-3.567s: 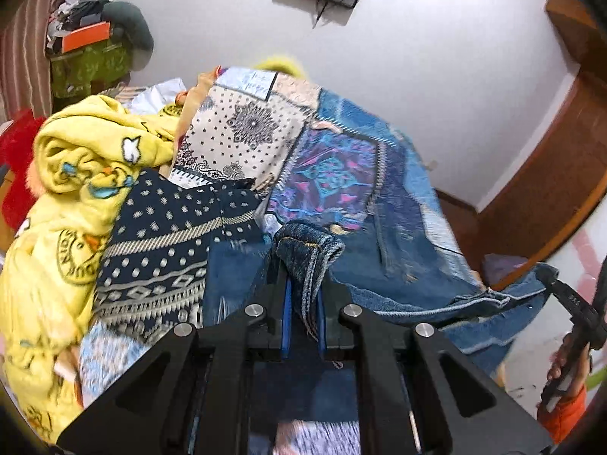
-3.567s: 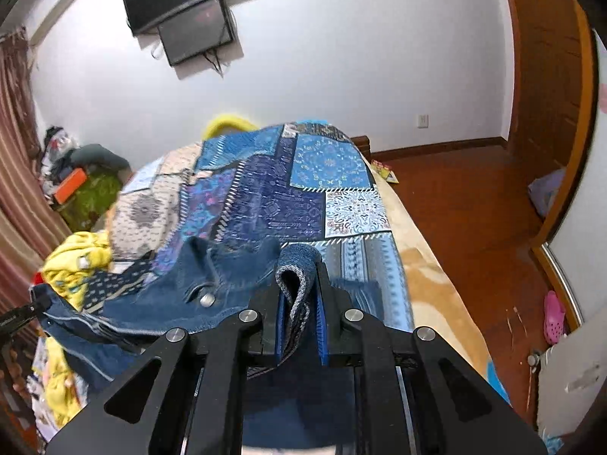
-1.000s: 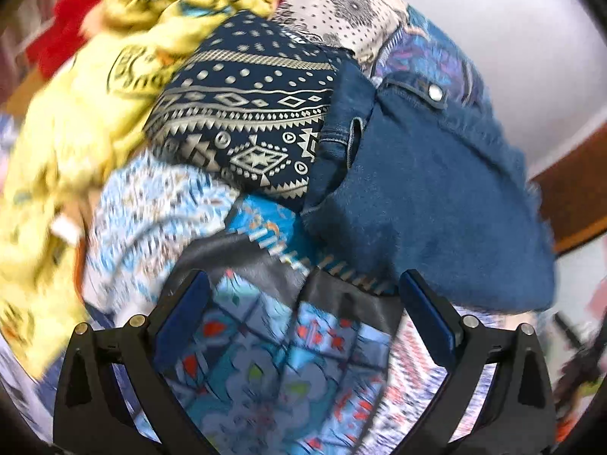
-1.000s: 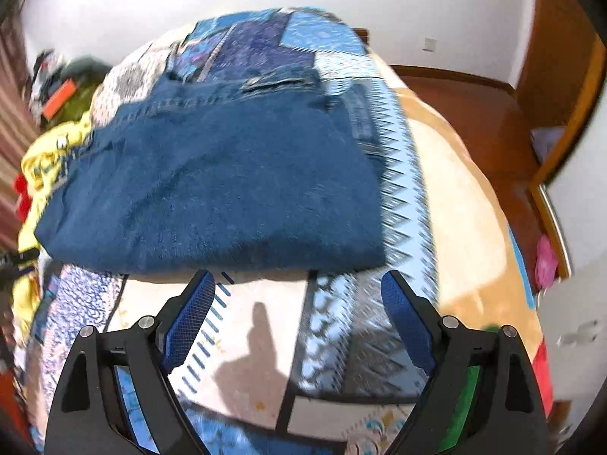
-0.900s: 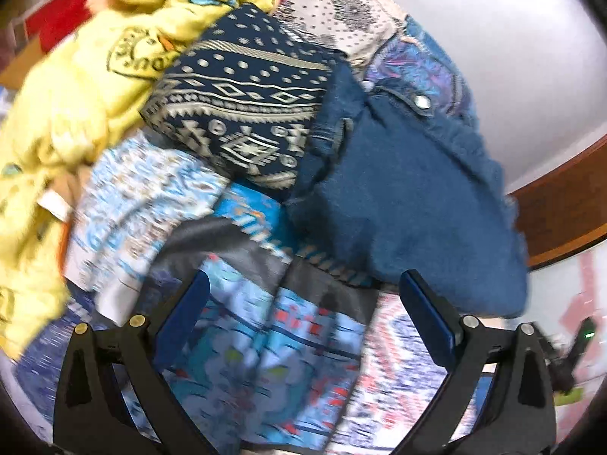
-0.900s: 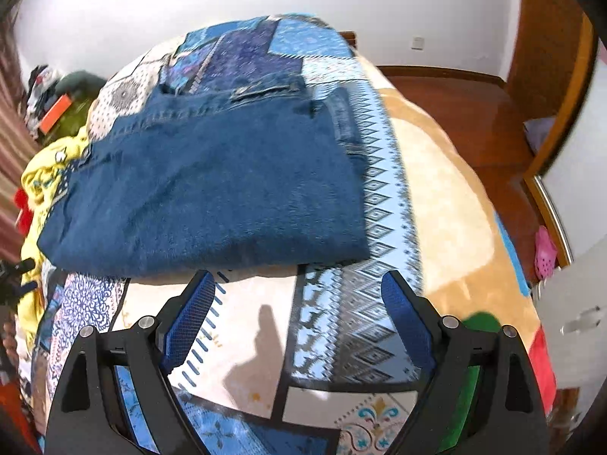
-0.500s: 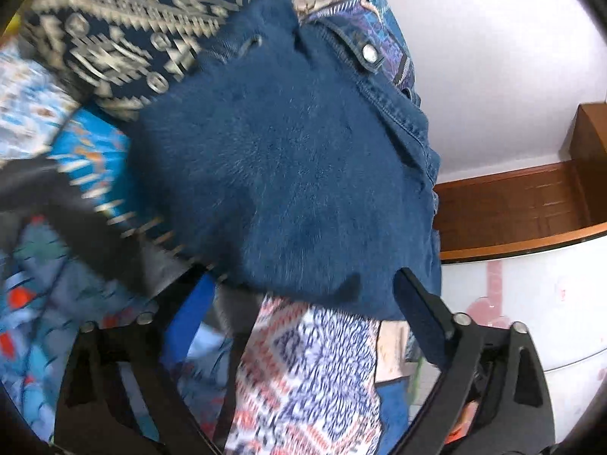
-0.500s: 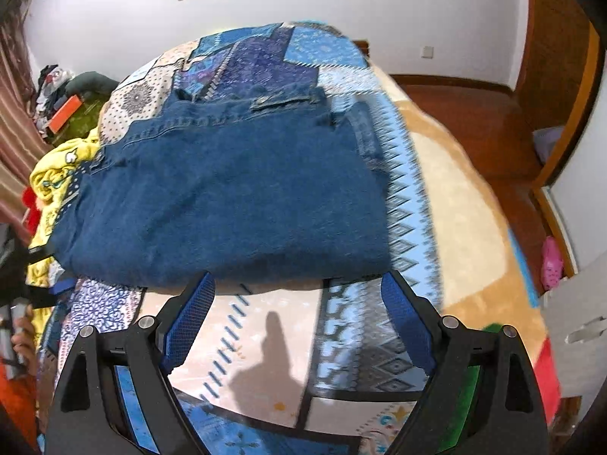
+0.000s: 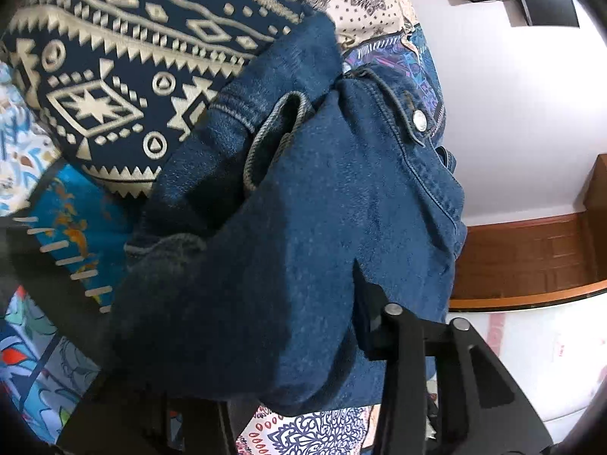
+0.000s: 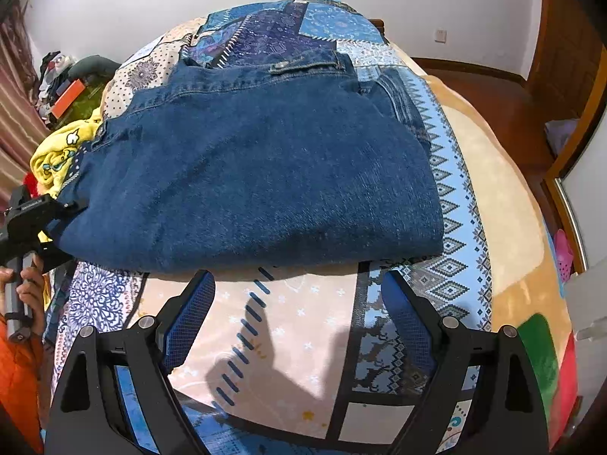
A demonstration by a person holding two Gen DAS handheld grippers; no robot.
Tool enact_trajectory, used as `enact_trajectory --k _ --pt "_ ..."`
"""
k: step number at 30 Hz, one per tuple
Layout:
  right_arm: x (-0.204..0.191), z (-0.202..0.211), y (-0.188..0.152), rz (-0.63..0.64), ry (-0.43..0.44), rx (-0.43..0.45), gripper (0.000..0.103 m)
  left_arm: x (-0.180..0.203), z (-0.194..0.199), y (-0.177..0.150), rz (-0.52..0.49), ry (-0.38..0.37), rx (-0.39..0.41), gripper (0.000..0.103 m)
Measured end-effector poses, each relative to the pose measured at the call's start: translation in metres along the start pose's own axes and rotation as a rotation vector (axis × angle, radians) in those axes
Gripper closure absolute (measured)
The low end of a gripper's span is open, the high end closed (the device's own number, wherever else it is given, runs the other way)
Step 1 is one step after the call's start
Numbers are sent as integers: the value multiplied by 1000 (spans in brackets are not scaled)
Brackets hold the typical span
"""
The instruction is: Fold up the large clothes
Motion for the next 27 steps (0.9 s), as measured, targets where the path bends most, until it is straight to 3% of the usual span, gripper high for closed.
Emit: enact_trajectory --k 4,8,11,14,20,27 --pt "-11 15 6 22 4 23 15 35 20 -3 -227 121 76 75" --pt "-27 29 14 71 0 51 15 70 44 1 -298 83 129 80" --pt "-44 40 22 112 1 77 15 107 68 -3 -457 119 174 81" --pt "-68 48 32 166 2 112 15 136 95 -7 -566 99 232 81" --pt "-135 50 45 266 99 173 15 130 159 -17 -576 86 350 81" --pt "-206 -9 41 399 152 70 15 94 162 -6 -574 197 380 81"
Point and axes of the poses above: each gripper's, at about its wrist camera, not at the fingertips, and z roughly against the way its jaws point, x to its right, y to its top, the point moved 8 cm from there along -z, roughly the way its jaws point, and after that the axes turned 2 degrees about -y, right-handed, at the moved point
